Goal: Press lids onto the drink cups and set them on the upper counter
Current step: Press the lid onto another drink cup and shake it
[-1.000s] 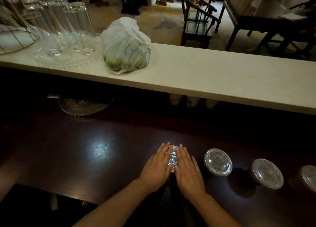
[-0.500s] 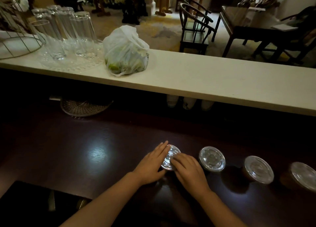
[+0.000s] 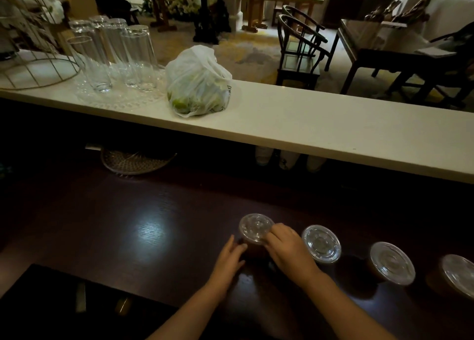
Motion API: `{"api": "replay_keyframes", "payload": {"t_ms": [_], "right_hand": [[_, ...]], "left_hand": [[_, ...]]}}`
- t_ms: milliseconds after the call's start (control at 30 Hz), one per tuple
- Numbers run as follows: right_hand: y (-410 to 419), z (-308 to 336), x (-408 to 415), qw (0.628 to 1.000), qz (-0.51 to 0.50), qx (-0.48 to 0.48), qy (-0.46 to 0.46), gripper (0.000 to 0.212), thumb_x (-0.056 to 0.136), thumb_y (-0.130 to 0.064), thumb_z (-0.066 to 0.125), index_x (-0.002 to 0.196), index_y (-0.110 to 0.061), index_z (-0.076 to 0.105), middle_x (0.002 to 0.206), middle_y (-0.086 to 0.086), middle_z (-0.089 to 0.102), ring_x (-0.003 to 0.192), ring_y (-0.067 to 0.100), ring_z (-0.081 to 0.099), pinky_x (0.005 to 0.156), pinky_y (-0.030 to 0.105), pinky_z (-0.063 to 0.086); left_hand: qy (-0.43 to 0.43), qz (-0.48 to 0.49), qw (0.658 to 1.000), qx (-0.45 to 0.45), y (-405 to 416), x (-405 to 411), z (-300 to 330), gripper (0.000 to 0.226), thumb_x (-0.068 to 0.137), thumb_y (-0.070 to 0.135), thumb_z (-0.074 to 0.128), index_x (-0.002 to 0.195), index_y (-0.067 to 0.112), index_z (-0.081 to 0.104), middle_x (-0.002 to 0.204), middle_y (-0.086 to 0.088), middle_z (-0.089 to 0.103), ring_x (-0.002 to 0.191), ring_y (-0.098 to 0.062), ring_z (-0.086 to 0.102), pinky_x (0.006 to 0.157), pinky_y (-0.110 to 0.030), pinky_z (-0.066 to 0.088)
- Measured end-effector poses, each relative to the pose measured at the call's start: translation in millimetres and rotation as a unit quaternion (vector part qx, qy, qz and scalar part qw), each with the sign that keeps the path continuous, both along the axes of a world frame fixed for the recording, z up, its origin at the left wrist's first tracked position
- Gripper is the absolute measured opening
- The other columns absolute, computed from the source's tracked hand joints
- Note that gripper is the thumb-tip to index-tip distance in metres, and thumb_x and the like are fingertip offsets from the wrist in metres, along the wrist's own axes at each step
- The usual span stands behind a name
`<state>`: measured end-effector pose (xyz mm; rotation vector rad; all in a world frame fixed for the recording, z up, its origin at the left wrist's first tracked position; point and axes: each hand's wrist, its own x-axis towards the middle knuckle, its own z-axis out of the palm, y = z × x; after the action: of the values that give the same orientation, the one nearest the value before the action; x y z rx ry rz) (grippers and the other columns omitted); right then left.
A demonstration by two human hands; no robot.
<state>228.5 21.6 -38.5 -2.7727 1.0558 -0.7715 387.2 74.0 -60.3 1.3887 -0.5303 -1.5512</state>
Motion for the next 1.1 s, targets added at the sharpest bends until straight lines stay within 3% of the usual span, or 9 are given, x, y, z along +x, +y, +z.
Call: {"api": "replay_keyframes", "payload": {"t_ms": [133, 267, 367, 467, 600, 700, 867, 967, 1100], "right_hand": [[0, 13, 5, 0.995, -0.034, 0.038, -0.081, 0.009, 0.084, -0.015, 0.056, 0.089, -0.009, 0.060, 0.085, 0.002, 0.058, 0.080, 0.016, 0.051, 0.065, 0.026, 0.046], [-7, 25, 14, 0.970, -0.124, 0.063, -0.198, 0.011, 0.078, -0.011, 0.062, 0.088, -0.006, 0.065, 0.081, 0.003, 0.059, 0.078, 0.010, 0.050, 0.071, 0.017, 0.041], [-14, 37, 21, 0.928, -0.197, 0.105, -0.298, 0.019, 0.073, 0.004, 0.071, 0.089, -0.006, 0.068, 0.083, 0.001, 0.060, 0.076, 0.002, 0.054, 0.071, 0.010, 0.042], [-17, 50, 25, 0.878, -0.245, 0.157, -0.381, 0.020, 0.076, 0.004, 0.070, 0.092, -0.008, 0.069, 0.085, 0.001, 0.062, 0.077, -0.006, 0.057, 0.071, 0.003, 0.041], [-20, 56, 28, 0.791, -0.251, 0.276, -0.485, 0.018, 0.083, -0.001, 0.064, 0.097, -0.011, 0.067, 0.088, -0.001, 0.066, 0.082, 0.004, 0.063, 0.073, 0.013, 0.051], [-18, 59, 32, 0.664, -0.226, 0.404, -0.587, 0.017, 0.087, 0.000, 0.058, 0.091, -0.016, 0.064, 0.087, 0.006, 0.067, 0.082, 0.016, 0.065, 0.065, 0.022, 0.056], [-8, 57, 33, 0.461, -0.161, 0.563, -0.667, 0.012, 0.090, 0.001, 0.050, 0.093, -0.005, 0.059, 0.073, 0.007, 0.072, 0.073, 0.020, 0.068, 0.058, 0.028, 0.058], [-1, 47, 31, 0.409, -0.136, 0.618, -0.658, 0.012, 0.088, 0.001, 0.049, 0.090, -0.003, 0.060, 0.073, 0.010, 0.072, 0.070, 0.020, 0.070, 0.057, 0.029, 0.058], [11, 27, 28, 0.390, -0.116, 0.667, -0.624, 0.012, 0.075, -0.004, 0.060, 0.081, -0.004, 0.071, 0.088, 0.016, 0.071, 0.081, 0.024, 0.070, 0.063, 0.033, 0.058]], "left_hand": [[0.229, 0.112, 0.960, 0.113, -2, 5, 17, 0.053, 0.094, 0.032, 0.041, 0.133, -0.004, 0.039, 0.138, -0.026, 0.042, 0.128, -0.036, 0.040, 0.100, -0.040, 0.036], [0.254, 0.158, 0.952, 0.070, -8, 13, 35, 0.055, 0.094, 0.038, 0.035, 0.128, -0.004, 0.047, 0.137, -0.025, 0.045, 0.128, -0.034, 0.042, 0.104, -0.040, 0.034], [0.191, 0.145, 0.971, -0.021, -14, 10, 59, 0.042, 0.097, 0.031, 0.030, 0.114, 0.004, 0.058, 0.129, -0.017, 0.054, 0.115, -0.023, 0.052, 0.098, -0.037, 0.038], [0.041, 0.106, 0.985, -0.126, -20, 7, 79, 0.033, 0.098, 0.024, 0.030, 0.106, 0.021, 0.062, 0.126, -0.005, 0.058, 0.111, -0.009, 0.054, 0.090, -0.029, 0.042], [-0.162, 0.052, 0.954, -0.246, -30, 12, 102, 0.032, 0.090, 0.035, 0.044, 0.113, 0.021, 0.062, 0.119, -0.001, 0.056, 0.108, 0.001, 0.053, 0.087, -0.011, 0.040], [-0.316, -0.038, 0.876, -0.363, -37, 26, 113, 0.051, 0.085, 0.041, 0.037, 0.124, 0.014, 0.055, 0.125, -0.003, 0.052, 0.117, -0.003, 0.047, 0.100, -0.014, 0.034], [-0.575, -0.225, 0.640, -0.456, -36, 56, 127, 0.056, 0.090, 0.044, 0.036, 0.142, 0.021, 0.033, 0.151, 0.003, 0.030, 0.141, -0.006, 0.016, 0.116, -0.037, 0.009], [-0.636, -0.313, 0.526, -0.471, -32, 67, 134, 0.063, 0.092, 0.056, 0.024, 0.146, 0.024, 0.019, 0.155, 0.002, 0.019, 0.143, -0.008, 0.007, 0.117, -0.039, 0.003], [-0.657, -0.402, 0.435, -0.466, -29, 82, 134, 0.064, 0.092, 0.053, 0.030, 0.147, 0.025, 0.015, 0.155, 0.002, 0.016, 0.144, -0.010, 0.004, 0.115, -0.039, -0.001]]}}
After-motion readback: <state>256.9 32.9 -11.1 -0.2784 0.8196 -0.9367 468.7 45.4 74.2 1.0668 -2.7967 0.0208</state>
